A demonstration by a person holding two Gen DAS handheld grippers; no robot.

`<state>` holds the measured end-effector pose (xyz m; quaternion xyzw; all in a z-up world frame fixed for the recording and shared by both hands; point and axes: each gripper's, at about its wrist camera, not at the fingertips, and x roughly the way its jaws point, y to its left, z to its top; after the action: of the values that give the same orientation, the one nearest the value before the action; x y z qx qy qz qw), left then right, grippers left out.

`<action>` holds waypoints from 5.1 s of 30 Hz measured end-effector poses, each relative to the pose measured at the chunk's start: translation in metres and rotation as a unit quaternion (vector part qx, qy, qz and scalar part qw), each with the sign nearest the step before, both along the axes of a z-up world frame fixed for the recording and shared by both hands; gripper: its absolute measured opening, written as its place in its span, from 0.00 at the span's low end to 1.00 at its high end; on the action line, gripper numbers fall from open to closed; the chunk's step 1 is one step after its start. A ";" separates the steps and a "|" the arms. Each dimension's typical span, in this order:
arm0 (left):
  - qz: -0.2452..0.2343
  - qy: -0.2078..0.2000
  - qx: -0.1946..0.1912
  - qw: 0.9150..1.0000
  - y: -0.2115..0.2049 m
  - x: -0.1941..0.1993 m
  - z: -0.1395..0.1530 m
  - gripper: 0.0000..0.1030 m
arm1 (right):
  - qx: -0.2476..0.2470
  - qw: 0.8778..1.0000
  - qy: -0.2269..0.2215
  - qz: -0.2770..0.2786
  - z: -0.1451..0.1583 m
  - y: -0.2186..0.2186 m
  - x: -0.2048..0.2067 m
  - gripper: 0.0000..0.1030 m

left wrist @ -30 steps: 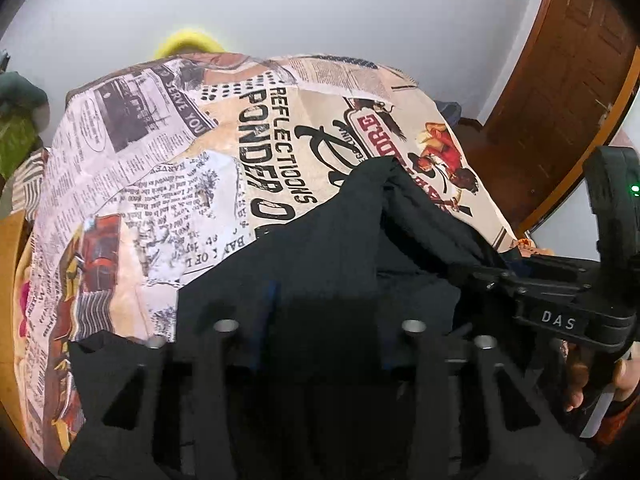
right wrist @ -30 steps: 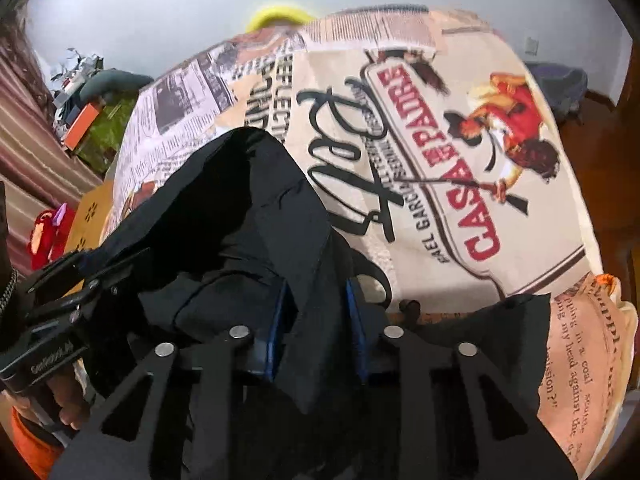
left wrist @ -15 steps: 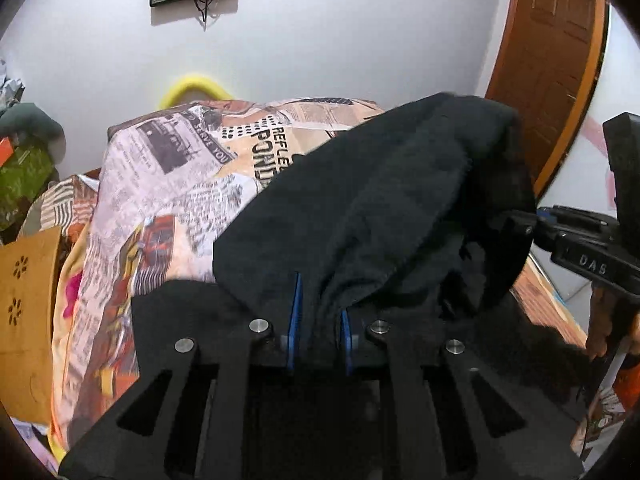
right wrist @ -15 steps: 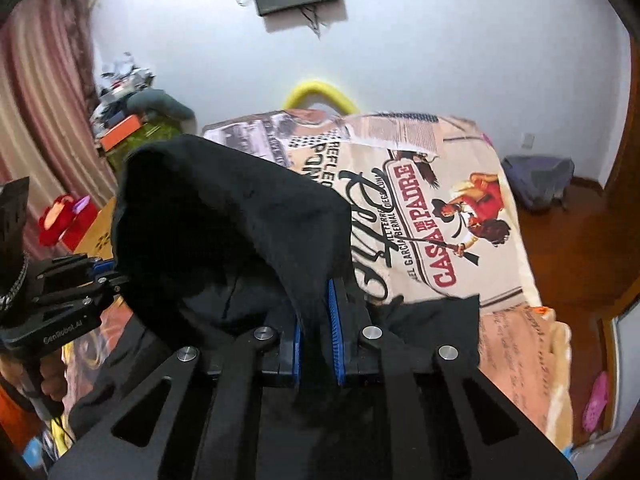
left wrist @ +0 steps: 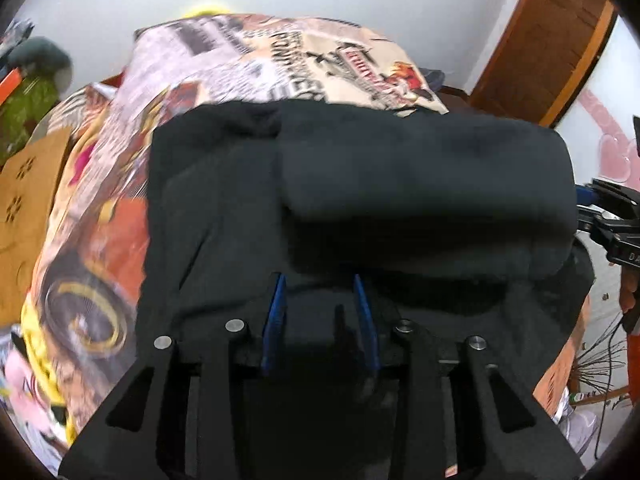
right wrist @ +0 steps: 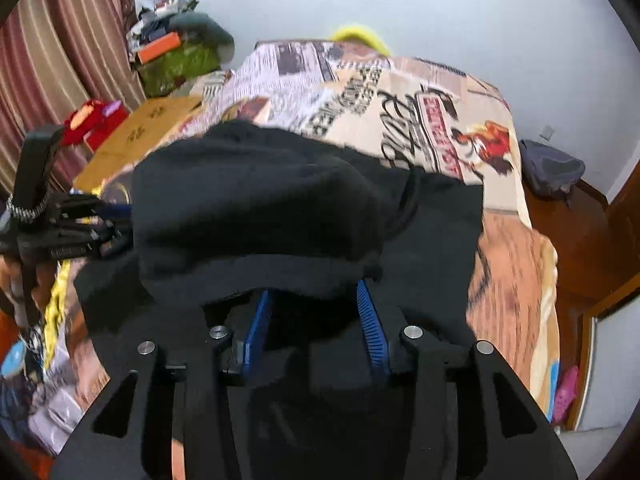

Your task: Fold large clothes

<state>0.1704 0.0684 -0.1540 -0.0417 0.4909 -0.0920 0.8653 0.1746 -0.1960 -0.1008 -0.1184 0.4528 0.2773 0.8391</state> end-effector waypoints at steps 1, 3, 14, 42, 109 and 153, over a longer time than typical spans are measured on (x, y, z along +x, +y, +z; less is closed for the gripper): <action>0.007 0.002 0.005 1.000 0.005 -0.006 -0.001 0.33 | -0.005 1.000 0.004 0.000 -0.003 -0.002 -0.003 0.39; 0.017 0.001 0.016 1.000 0.013 -0.012 0.000 0.33 | -0.017 1.000 0.007 -0.007 -0.005 -0.010 -0.008 0.39; 0.022 -0.099 0.032 0.994 0.007 0.004 0.061 0.39 | 0.071 0.995 -0.048 -0.044 0.057 -0.016 -0.001 0.56; 0.012 -0.026 0.049 0.998 -0.035 0.013 -0.019 0.48 | 0.017 0.996 0.050 -0.067 -0.030 -0.015 0.015 0.57; 0.086 -0.018 -0.145 0.986 0.095 -0.097 0.008 0.20 | 0.141 0.974 0.114 -0.137 -0.004 -0.119 -0.021 0.08; 0.126 -0.093 0.059 0.986 0.106 0.165 0.055 0.46 | 0.067 0.986 -0.028 -0.147 0.028 -0.048 0.162 0.41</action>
<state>0.3355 0.1745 -0.0986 -0.0438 0.4032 0.0433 0.9130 0.3361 -0.2437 -0.0731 -0.0016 0.4223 0.1769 0.8890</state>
